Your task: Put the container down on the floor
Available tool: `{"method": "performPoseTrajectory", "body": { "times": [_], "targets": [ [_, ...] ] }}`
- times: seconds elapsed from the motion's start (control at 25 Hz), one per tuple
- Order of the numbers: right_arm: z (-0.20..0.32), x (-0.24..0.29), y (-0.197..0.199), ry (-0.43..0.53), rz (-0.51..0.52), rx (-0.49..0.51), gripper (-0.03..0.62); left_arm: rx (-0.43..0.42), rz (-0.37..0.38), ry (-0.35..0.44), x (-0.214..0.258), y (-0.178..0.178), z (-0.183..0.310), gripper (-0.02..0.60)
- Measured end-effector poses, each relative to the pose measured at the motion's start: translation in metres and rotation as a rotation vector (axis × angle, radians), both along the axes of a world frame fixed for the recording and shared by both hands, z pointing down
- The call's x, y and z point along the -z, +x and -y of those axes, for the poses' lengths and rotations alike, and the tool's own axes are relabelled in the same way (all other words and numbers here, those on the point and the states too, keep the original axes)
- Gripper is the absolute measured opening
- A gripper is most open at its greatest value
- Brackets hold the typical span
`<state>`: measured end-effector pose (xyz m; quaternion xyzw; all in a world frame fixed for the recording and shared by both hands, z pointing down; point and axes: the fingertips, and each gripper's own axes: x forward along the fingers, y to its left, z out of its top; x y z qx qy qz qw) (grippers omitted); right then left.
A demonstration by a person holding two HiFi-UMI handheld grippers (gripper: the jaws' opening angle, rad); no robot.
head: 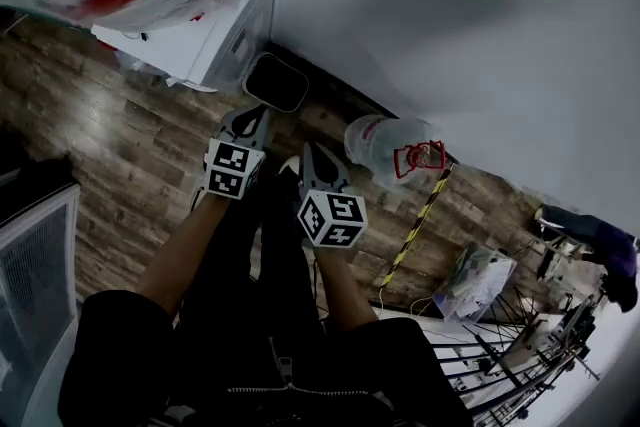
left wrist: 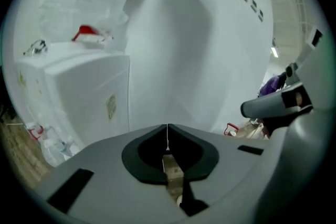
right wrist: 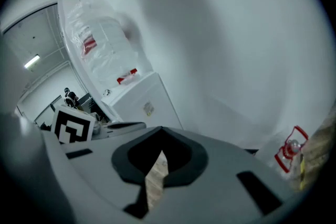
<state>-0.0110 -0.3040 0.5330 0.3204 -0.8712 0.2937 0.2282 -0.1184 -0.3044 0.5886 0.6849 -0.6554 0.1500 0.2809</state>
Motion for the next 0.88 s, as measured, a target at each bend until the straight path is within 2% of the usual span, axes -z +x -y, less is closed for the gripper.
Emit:
{"method": "performPoseTrajectory", "body": {
  "times": [0.24,0.48,0.68,0.88],
  "targets": [
    [0.018,0.078,-0.009,0.078,0.070,-0.048,0.009,-0.019,0.002,0.100,0.093,0.010,0.008,0.017],
    [0.033,0.141,-0.010,0.202,0.104,-0.019,0.009,-0.020,0.026,0.185,0.162,0.011,0.018,0.017],
    [0.032,0.171,-0.004,0.262,0.101,0.003,0.009,-0.048,0.068,0.214,0.197,0.022,0.014,0.017],
    [0.040,0.185,0.007,0.283,0.119,-0.018,0.009,-0.072,0.103,0.215,0.213,0.033,0.013,0.017]
  ]
}}
